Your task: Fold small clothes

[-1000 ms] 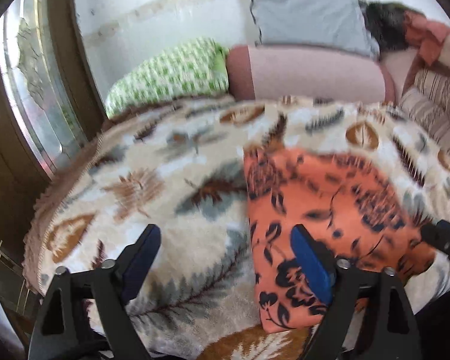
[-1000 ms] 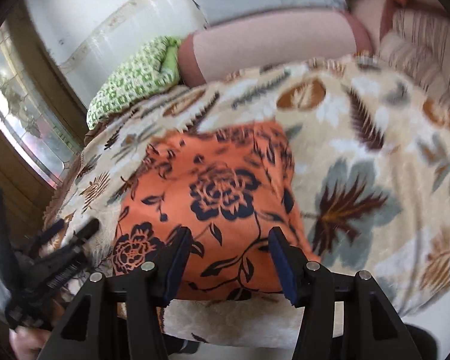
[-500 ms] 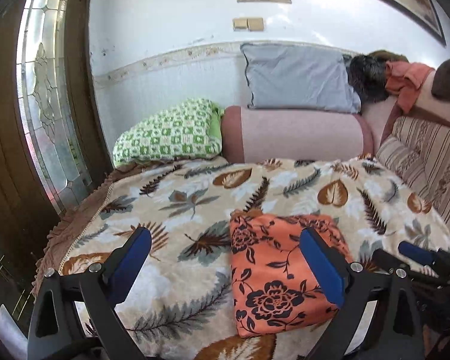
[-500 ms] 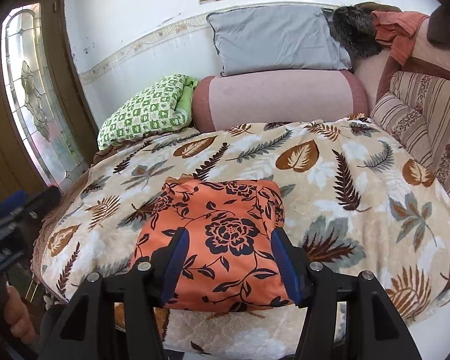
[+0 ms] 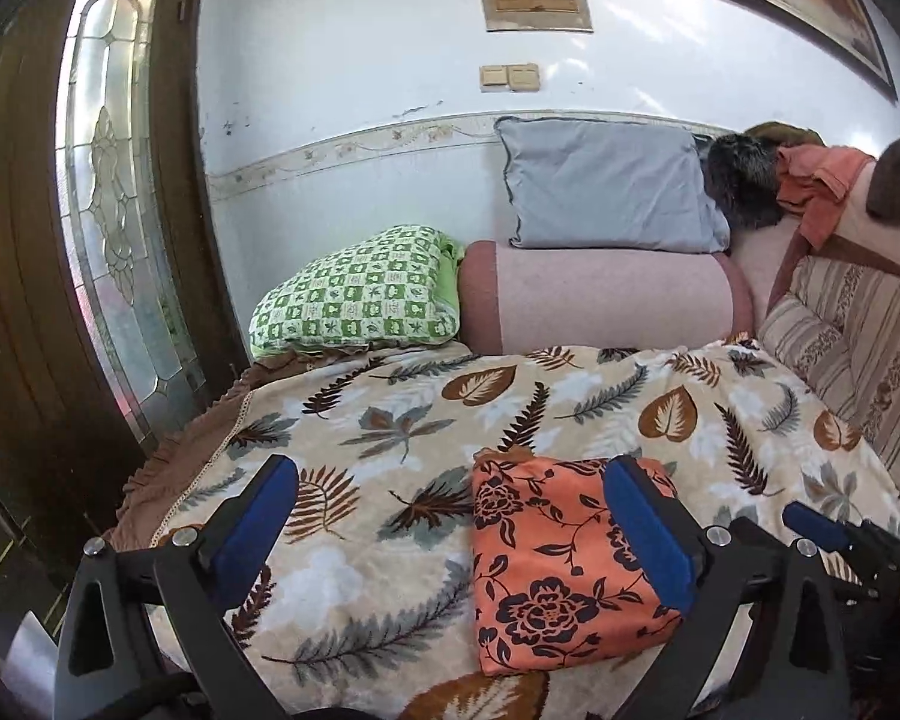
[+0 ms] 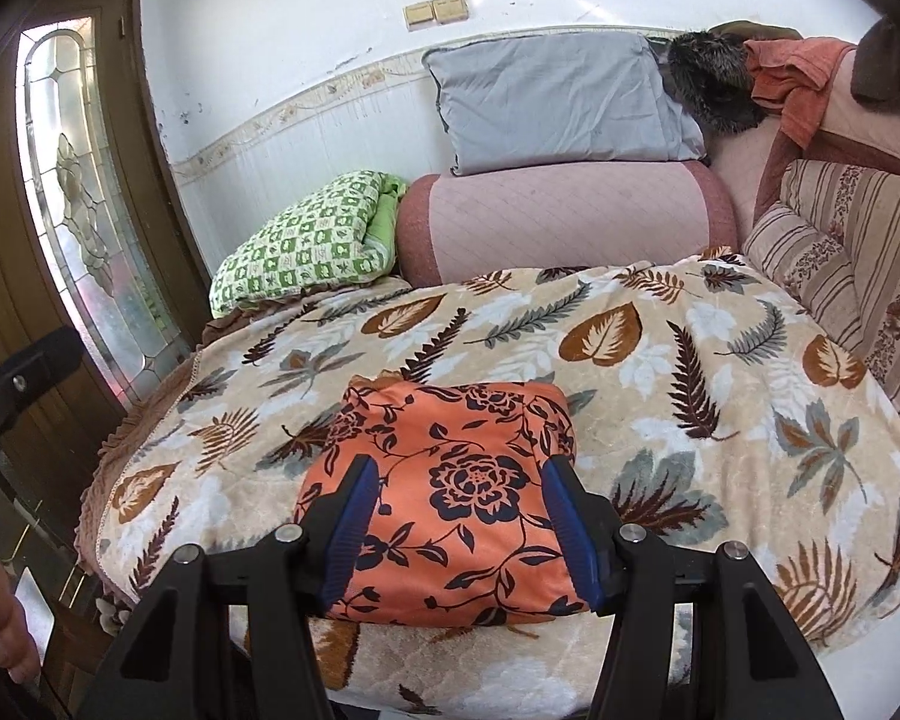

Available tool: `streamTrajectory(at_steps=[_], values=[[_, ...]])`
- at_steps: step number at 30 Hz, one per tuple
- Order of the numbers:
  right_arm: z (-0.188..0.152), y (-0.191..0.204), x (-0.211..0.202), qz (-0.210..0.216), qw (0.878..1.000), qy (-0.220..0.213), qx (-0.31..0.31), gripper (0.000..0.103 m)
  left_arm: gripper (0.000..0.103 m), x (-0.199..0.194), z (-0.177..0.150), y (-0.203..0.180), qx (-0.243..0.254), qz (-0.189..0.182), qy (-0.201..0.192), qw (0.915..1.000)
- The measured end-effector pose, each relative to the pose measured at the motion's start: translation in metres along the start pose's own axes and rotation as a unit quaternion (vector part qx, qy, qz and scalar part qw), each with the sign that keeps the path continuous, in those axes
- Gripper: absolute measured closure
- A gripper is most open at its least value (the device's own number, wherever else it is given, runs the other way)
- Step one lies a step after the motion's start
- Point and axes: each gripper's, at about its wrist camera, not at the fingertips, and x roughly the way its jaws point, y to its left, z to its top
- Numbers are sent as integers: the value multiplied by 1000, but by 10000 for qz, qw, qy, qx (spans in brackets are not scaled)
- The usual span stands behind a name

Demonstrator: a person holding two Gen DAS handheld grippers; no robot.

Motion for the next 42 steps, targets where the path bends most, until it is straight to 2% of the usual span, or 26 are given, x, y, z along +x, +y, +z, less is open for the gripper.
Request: streamTrajectory(at_steps=[7,15,23,36,42], values=[[2,3,-3,102,9998,-137,-53,42,2,3,2,-1,36,-34,142,9999],[3,1,-3,98,9998,-172,-2,42,2,12,-1,-8,439,243,228,9985],[1,4,4,90,9999,-98,-41,42,2,20,-3,2,174,-74,391,9991],[2,33,8,197,9990,-72,-386,42,2,29,-5,25,-53,38,428,9991],[5,42,9,178,9988,-71,-459,42,2,35,-2,33,-162,-52,439,9989]])
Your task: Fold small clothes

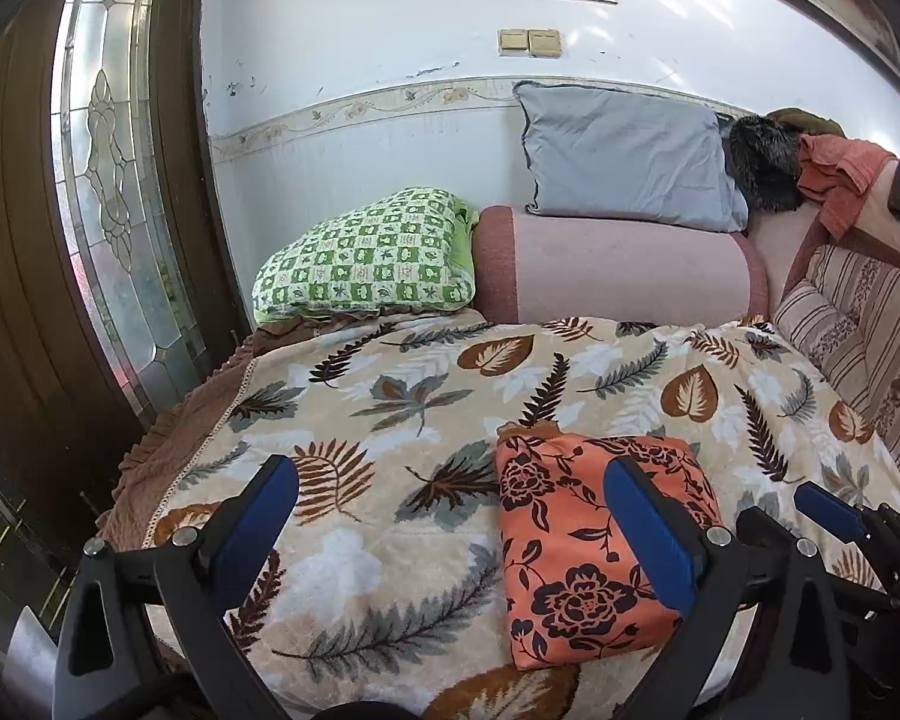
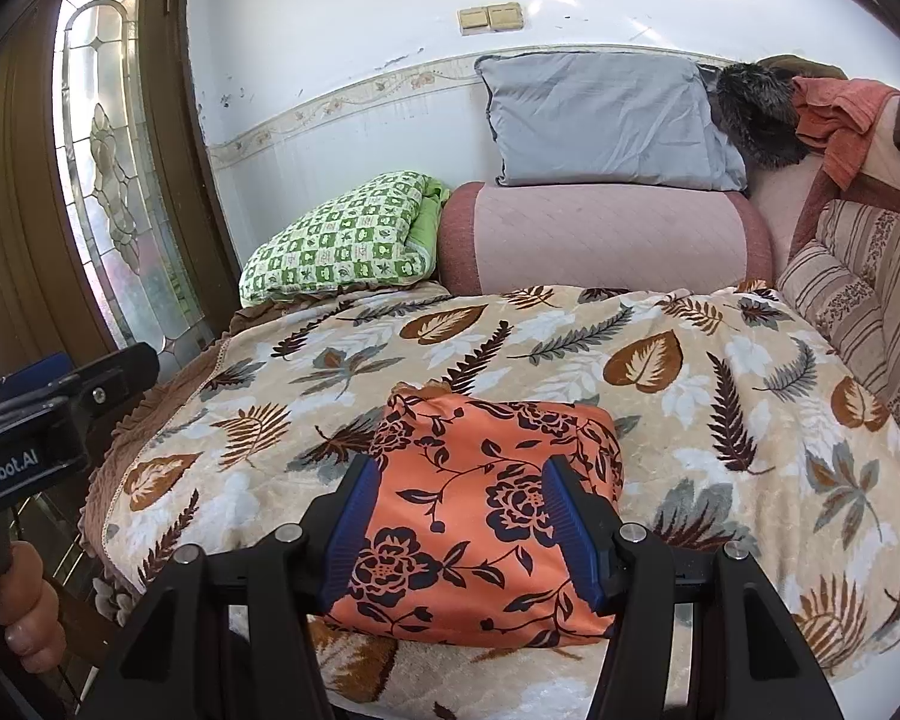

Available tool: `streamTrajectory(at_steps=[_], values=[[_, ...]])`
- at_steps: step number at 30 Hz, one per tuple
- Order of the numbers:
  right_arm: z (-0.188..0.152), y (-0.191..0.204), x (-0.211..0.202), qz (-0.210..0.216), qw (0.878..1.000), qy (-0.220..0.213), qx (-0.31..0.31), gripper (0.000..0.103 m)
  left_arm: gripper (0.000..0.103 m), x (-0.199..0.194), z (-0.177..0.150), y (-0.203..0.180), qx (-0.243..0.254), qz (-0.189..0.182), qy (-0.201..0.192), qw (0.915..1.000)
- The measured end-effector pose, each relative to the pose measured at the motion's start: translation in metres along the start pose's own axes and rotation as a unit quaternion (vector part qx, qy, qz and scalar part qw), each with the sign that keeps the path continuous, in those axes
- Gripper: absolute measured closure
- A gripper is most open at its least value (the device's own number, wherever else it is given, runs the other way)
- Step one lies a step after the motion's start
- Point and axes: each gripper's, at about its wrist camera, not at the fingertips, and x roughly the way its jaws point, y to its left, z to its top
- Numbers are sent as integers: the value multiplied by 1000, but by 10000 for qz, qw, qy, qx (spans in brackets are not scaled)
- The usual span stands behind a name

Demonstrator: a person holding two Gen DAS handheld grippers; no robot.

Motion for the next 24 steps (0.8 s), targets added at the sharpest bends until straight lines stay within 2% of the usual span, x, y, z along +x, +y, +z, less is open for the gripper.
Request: streamTrajectory(at_steps=[9,17,24], values=[[13,3,-3,-188,9998,-31,-62,42,2,3,9,9,-29,-67,52,10000],[22,14,-15,-92,9998,-129,-153,42,2,-6,13,17,-32,73,19,10000],[23,13,5,-34,9999,-3,-164,39,2,10,11,6,72,33,200,9998]])
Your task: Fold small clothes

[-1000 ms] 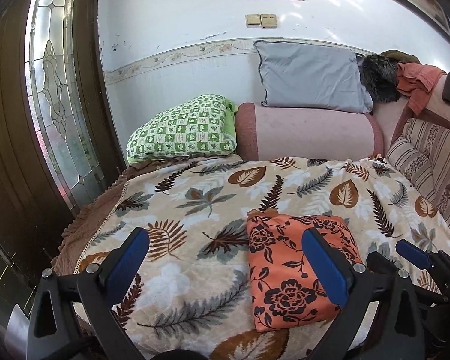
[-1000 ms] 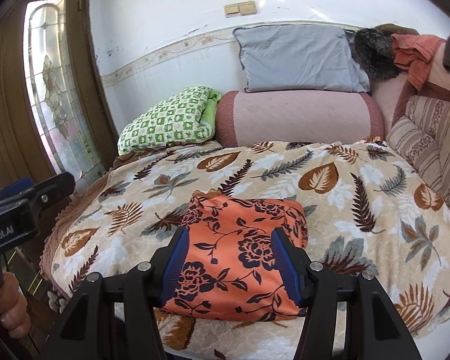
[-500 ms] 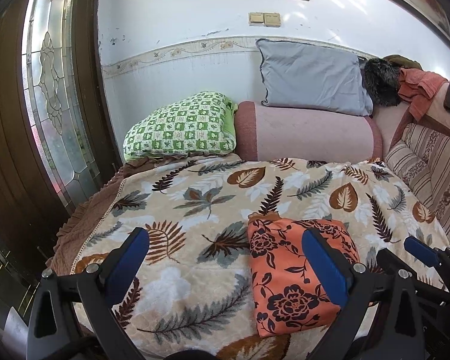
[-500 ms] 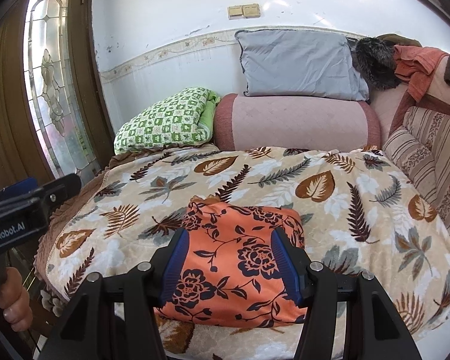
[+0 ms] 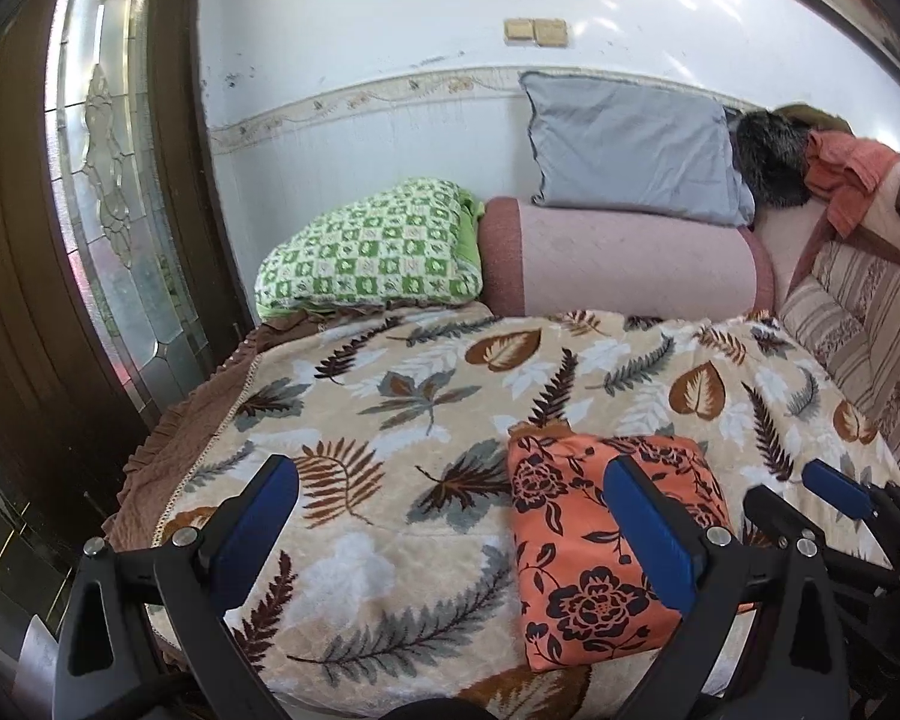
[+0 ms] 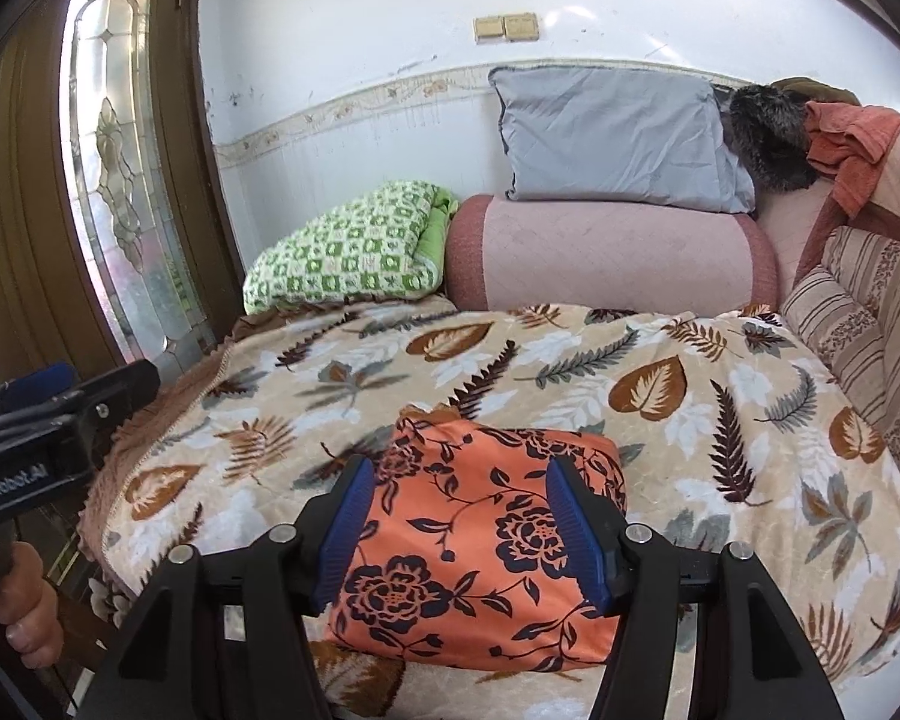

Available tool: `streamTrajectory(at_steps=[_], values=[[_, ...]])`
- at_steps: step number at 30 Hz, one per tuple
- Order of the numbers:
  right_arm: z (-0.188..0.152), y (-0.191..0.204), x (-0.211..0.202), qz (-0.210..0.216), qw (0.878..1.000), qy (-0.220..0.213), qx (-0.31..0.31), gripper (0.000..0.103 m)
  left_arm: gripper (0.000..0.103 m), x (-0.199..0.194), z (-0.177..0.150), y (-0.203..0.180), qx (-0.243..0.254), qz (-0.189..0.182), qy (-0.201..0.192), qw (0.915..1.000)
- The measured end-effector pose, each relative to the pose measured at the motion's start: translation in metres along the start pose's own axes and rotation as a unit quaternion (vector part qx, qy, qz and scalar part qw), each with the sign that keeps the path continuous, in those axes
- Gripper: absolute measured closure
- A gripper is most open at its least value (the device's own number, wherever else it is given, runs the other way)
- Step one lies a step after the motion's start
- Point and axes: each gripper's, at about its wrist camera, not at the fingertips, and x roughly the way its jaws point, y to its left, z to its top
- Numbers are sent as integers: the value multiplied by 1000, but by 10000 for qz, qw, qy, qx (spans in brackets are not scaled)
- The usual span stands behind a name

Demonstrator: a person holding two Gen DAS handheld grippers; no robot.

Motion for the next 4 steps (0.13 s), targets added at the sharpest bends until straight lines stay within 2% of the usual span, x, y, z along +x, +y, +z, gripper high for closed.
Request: streamTrajectory(at_steps=[4], values=[[-2,-13,18,59,9997,131,208,39,2,14,-2,-10,104,-62,46,9999]])
